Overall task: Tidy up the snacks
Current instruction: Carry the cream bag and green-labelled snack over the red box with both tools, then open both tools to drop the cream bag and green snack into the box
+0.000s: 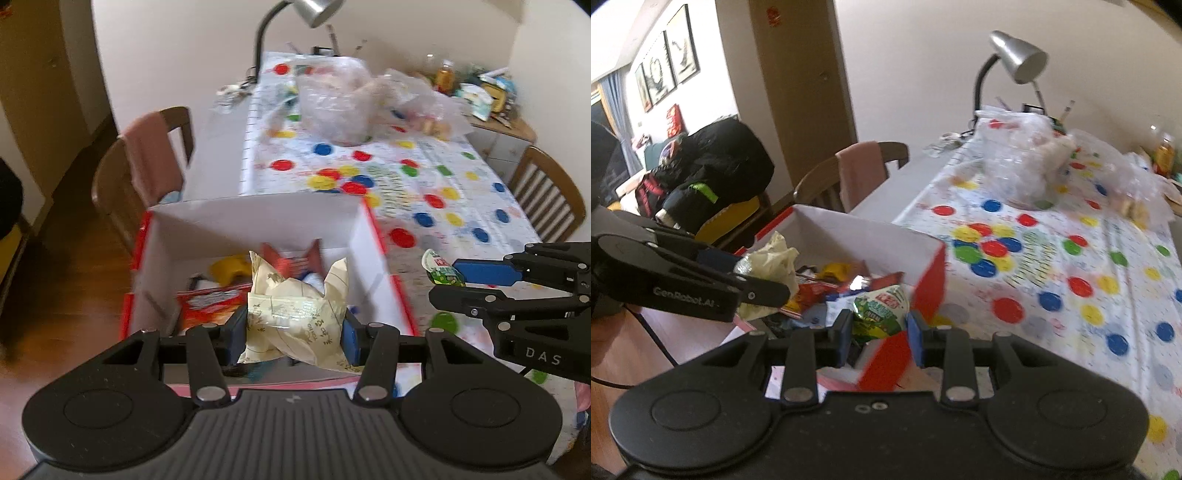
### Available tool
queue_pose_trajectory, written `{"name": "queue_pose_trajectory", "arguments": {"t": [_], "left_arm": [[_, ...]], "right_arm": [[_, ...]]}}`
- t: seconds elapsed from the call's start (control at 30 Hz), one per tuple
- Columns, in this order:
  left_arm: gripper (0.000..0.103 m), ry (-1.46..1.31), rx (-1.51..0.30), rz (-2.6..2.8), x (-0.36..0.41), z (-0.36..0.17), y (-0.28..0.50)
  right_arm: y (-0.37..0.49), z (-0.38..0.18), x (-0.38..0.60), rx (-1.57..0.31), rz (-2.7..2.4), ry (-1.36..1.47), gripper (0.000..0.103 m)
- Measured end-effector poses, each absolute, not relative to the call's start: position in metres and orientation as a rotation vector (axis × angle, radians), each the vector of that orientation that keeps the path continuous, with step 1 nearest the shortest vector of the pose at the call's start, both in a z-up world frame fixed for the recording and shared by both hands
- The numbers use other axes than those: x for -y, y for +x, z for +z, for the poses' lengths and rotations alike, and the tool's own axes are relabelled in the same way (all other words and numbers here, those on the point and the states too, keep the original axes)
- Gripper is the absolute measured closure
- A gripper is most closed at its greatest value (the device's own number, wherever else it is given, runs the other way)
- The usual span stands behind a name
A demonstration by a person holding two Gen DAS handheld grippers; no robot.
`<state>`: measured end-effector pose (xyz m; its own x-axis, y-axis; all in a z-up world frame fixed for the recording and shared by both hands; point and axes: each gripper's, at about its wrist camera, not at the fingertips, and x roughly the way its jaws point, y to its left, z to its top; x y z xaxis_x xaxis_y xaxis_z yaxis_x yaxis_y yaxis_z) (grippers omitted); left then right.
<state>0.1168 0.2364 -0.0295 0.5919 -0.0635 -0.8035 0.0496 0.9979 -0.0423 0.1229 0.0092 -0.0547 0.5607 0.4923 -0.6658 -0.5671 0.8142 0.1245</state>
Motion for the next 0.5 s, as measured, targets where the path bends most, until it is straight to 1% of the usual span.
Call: {"name": "queue_pose_trajectory", "arguments": {"t": [0.17, 0.5], "left_arm": [[0.053, -0.017, -0.966, -0.026, -0.265, -0.044, 0.124], [0.053, -0.006, -1.036, 0.018, -0.293, -0.079, 0.144]], "right_arm": [[0.134, -0.067, -0.045, -0.772, 0.631, -0.15, 0.073], [0.16, -0.101, -0.087, -0.86, 0.61, -0.182, 0.073]]}}
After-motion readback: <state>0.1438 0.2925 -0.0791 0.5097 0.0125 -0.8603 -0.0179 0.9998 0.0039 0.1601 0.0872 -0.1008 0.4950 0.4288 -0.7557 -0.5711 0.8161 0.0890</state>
